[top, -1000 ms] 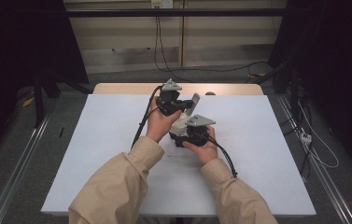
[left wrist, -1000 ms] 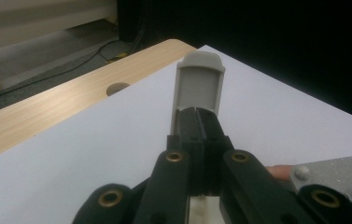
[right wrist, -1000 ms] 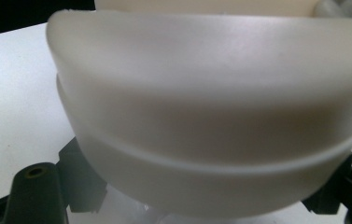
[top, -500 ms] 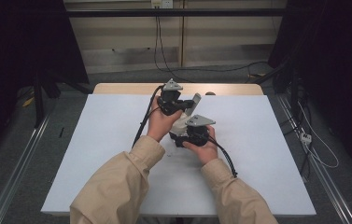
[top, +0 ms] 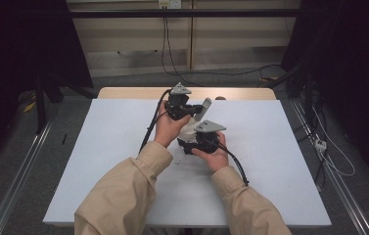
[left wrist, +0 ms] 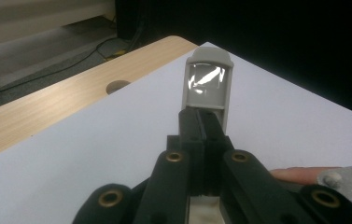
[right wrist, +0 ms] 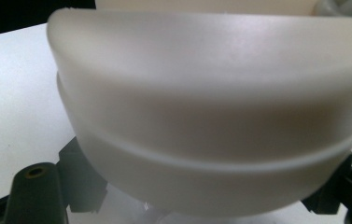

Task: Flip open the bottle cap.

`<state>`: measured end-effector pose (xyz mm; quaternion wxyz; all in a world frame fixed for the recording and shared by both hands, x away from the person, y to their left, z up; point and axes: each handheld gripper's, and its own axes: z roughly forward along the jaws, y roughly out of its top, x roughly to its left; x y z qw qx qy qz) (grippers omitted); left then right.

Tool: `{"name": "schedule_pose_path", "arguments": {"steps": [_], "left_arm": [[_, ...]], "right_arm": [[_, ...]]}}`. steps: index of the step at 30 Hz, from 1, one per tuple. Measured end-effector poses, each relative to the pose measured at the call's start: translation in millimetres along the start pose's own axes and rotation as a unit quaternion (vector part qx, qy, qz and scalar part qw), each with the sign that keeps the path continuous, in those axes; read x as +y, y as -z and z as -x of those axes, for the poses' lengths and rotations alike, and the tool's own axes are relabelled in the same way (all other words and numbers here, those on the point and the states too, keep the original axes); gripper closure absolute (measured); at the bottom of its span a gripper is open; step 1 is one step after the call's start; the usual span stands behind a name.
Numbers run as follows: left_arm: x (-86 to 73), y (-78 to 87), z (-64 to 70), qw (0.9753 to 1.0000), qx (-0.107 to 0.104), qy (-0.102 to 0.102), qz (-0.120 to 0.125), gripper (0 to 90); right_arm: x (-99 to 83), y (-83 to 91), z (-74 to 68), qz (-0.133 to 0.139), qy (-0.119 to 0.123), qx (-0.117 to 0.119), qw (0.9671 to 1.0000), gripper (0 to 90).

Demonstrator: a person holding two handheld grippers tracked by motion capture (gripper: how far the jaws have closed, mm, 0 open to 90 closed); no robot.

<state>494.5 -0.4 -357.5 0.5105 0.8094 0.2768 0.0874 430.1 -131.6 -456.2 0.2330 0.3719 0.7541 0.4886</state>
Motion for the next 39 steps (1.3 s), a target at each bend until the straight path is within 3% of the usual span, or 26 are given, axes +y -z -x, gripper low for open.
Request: {"name": "schedule_pose_path", "arguments": {"steps": [39], "left_arm": [[-4.2, -11.4, -3.4, 0.9999, -0.006, 0.002, -0.013, 90.0]], "right_arm": [[0.3, 0.2, 0.9, -0.003, 0.004, 0.004, 1.0, 18.8]]}}
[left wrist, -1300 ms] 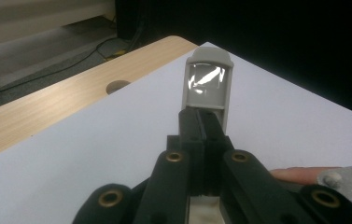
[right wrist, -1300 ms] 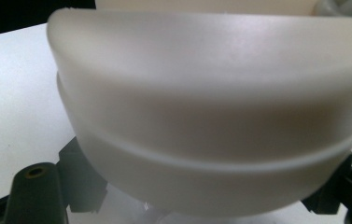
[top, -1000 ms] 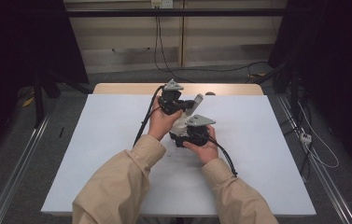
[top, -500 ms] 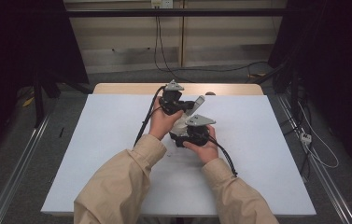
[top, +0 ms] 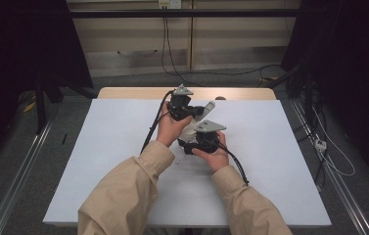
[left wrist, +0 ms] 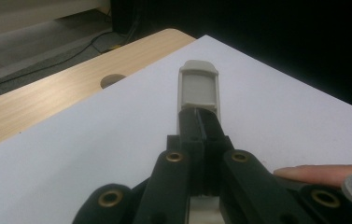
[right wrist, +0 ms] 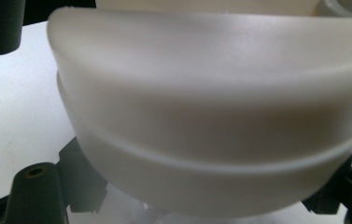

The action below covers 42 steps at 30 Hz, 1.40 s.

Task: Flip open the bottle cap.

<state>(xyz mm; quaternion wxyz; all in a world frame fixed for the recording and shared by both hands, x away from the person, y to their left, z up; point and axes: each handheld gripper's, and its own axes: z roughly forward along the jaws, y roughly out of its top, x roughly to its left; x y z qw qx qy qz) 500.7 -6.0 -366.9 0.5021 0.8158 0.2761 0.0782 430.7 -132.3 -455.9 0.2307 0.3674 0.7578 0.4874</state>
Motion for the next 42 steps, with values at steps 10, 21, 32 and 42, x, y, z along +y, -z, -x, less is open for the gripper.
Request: {"name": "schedule_pose_path", "arguments": {"steps": [10, 21, 32, 42], "left_arm": [[-0.6, -1.6, 0.0, 1.0, 0.0, 0.002, -0.002, 90.0], [-1.4, -4.0, 0.0, 1.0, -0.002, -0.002, -0.004, 90.0], [-0.7, -2.3, 2.2, 0.9999, 0.002, -0.006, -0.008, 90.0], [3.2, 7.6, 5.5, 0.9999, -0.002, -0.007, -0.007, 81.4]], "right_arm": [[-0.2, 0.1, 0.2, 0.0, -0.001, 0.0, 1.0, 18.8], [-0.5, 0.2, 1.2, 0.002, -0.002, 0.002, 1.0, 18.8], [-0.5, 0.6, 0.9, 0.001, -0.003, 0.002, 1.0, 18.7], [0.4, 2.1, 0.8, -0.004, -0.007, 0.0, 1.0, 18.3]]}}
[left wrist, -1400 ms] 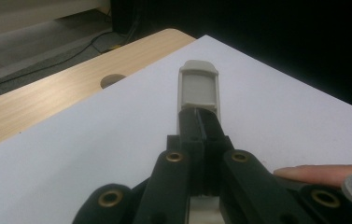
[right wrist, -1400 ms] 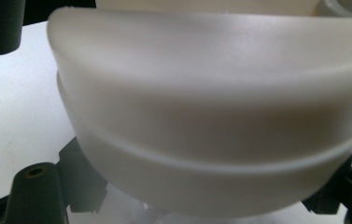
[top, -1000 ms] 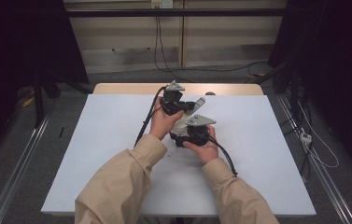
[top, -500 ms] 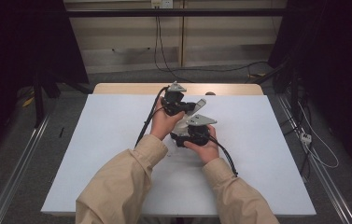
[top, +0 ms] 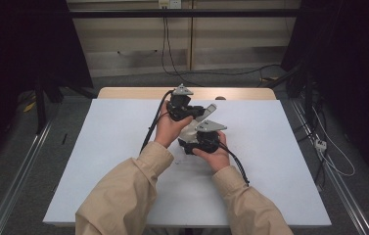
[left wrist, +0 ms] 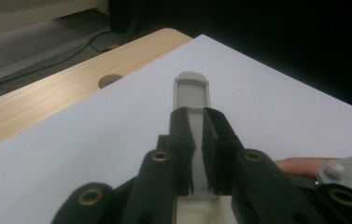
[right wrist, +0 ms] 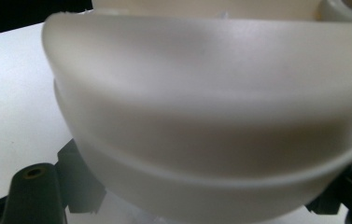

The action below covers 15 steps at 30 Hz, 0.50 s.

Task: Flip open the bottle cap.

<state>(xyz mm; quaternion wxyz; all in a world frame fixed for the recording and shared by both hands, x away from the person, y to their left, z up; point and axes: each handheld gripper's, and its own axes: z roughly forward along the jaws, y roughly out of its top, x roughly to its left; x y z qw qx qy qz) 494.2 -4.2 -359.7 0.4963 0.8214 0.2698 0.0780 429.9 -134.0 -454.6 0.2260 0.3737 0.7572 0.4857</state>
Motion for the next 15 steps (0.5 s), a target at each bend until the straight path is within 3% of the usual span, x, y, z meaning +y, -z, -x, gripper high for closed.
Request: {"name": "schedule_pose_path", "arguments": {"steps": [3, 10, 15], "left_arm": [[0.2, 2.3, 0.9, 1.0, 0.001, -0.003, -0.004, 74.5], [0.2, 8.7, 1.0, 0.9999, -0.01, 0.013, -0.001, 64.4], [0.1, 15.2, 2.7, 1.0, -0.006, 0.006, -0.005, 47.5]], "right_arm": [[-0.2, 0.8, 0.5, -0.002, -0.008, 0.0, 1.0, 17.2], [-0.6, 3.1, 2.2, -0.009, -0.017, -0.007, 0.9998, 11.7], [-1.0, 5.0, 2.3, -0.012, -0.021, -0.009, 0.9997, 9.7]]}}
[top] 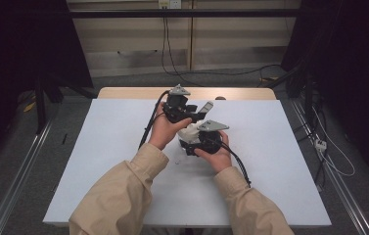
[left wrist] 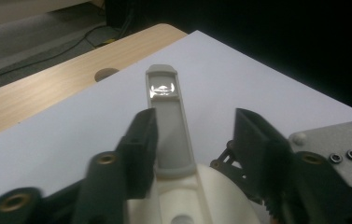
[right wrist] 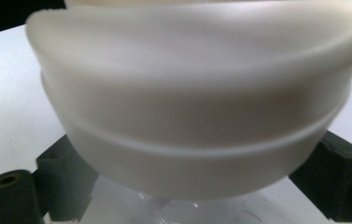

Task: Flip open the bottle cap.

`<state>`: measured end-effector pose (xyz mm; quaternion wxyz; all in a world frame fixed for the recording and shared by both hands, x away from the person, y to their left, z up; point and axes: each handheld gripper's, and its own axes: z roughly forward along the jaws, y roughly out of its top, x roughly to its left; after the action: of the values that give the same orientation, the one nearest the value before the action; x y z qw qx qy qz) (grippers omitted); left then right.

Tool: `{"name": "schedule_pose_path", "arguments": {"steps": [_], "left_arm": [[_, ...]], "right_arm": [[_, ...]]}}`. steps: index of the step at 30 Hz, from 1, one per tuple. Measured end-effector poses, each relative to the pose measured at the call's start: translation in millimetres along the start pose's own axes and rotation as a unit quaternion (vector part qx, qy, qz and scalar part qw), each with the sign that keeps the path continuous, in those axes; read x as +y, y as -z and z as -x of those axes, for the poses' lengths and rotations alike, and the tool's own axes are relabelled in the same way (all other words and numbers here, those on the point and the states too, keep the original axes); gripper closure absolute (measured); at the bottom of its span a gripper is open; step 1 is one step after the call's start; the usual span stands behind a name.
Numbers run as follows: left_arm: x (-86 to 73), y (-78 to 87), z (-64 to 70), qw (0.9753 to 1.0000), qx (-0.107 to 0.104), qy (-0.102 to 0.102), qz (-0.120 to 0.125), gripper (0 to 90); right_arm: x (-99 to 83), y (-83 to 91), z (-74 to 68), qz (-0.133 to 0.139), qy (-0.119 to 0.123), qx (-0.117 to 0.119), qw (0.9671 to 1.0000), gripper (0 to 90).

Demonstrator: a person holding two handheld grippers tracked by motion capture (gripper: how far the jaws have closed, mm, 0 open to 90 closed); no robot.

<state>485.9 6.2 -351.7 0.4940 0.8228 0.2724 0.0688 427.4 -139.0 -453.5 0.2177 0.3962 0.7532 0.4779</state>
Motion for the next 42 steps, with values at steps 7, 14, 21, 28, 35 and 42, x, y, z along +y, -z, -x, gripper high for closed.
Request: {"name": "schedule_pose_path", "arguments": {"steps": [7, 14, 21, 28, 35, 42], "left_arm": [[-3.6, 10.3, -0.2, 0.9999, -0.007, 0.01, -0.004, 31.9], [-10.7, 20.7, -1.8, 0.9999, -0.009, 0.014, 0.001, 21.2], [-18.6, 29.3, -4.5, 0.9994, -0.017, 0.03, 0.007, 15.9], [-33.2, 46.4, -9.3, 0.9996, -0.021, 0.019, 0.009, 14.3], [-46.7, 63.2, -5.9, 0.9996, -0.021, 0.012, 0.016, 14.2], [-60.4, 77.2, -3.1, 0.9997, -0.012, 0.003, 0.02, 14.3]], "right_arm": [[-0.5, 5.9, 1.8, -0.001, 0.001, -0.001, 1.0, 9.1], [-3.7, 13.7, 3.2, -0.002, -0.001, 0.001, 1.0, 9.0], [-4.2, 18.2, 2.5, -0.005, 0.0, 0.002, 1.0, 7.9], [-8.6, 25.2, 3.4, -0.001, -0.004, 0.001, 1.0, 9.8], [-11.0, 37.0, 3.2, -0.002, -0.009, 0.011, 0.9999, 9.4], [-14.6, 53.5, 2.9, -0.001, -0.006, 0.016, 0.9998, 8.9]]}}
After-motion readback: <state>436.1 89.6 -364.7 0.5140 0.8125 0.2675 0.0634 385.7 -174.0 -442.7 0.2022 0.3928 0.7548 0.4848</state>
